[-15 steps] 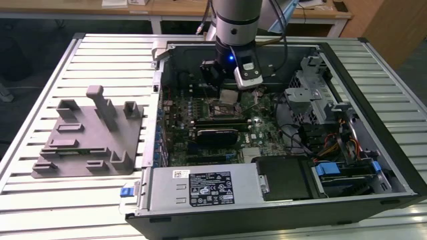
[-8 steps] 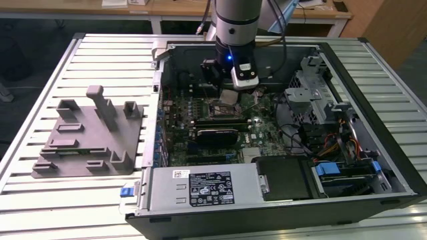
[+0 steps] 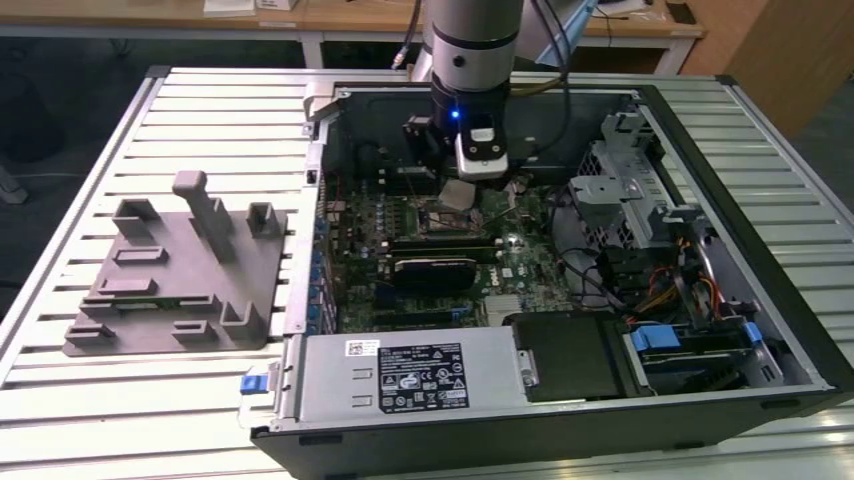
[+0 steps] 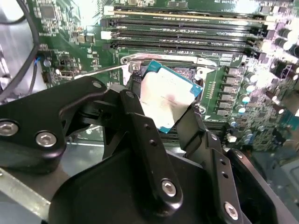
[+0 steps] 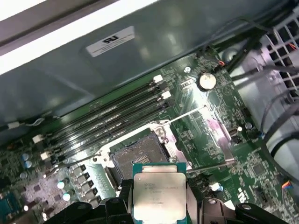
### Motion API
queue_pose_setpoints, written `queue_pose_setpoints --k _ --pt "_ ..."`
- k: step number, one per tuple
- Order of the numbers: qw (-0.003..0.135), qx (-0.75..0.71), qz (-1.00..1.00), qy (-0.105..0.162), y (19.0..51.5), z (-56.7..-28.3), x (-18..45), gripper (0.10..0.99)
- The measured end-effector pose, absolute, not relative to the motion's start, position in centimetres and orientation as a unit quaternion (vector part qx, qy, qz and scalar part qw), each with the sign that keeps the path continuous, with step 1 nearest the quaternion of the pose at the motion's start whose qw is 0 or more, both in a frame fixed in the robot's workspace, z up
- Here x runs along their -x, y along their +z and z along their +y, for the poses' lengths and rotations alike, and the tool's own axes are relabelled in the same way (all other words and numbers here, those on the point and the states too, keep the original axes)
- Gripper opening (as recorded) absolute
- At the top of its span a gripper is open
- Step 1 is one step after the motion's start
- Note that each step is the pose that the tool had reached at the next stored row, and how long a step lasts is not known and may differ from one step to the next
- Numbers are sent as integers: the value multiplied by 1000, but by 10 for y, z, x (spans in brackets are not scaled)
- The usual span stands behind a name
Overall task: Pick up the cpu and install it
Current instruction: 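Place the cpu into insertion slot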
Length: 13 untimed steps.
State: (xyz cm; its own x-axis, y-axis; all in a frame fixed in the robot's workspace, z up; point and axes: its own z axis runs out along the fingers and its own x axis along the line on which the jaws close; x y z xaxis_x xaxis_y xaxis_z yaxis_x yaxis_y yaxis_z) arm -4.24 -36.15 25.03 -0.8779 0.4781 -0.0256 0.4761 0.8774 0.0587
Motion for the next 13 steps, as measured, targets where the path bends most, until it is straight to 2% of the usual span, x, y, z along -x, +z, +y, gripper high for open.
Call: queue_pose_setpoints --k 13 --pt "22 -350 936 23 249 -362 42 541"
